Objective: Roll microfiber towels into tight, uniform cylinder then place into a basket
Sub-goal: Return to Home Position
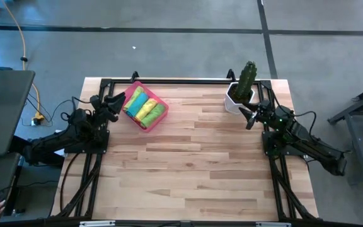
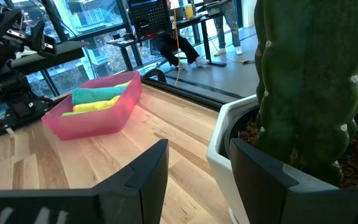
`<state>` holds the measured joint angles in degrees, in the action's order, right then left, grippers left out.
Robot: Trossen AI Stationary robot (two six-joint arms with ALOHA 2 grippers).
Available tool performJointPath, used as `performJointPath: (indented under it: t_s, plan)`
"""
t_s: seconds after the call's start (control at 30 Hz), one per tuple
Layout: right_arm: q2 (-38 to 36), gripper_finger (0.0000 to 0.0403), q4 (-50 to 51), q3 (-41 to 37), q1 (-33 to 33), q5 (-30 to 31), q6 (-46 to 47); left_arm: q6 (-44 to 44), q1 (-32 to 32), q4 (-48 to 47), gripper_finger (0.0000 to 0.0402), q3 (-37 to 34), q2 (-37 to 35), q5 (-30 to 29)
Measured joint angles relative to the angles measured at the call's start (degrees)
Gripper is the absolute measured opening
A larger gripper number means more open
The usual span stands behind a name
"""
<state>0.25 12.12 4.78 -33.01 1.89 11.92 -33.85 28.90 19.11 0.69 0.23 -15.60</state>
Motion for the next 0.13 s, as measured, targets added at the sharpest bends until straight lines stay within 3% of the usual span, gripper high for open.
performJointPath:
  t_s: [0.13]
  plan:
    - [0.0, 0.0165, 0.0, 0.0, 0.0, 0.0, 0.0, 0.0, 0.0, 0.0, 0.0209, 0.0, 0.0, 0.0]
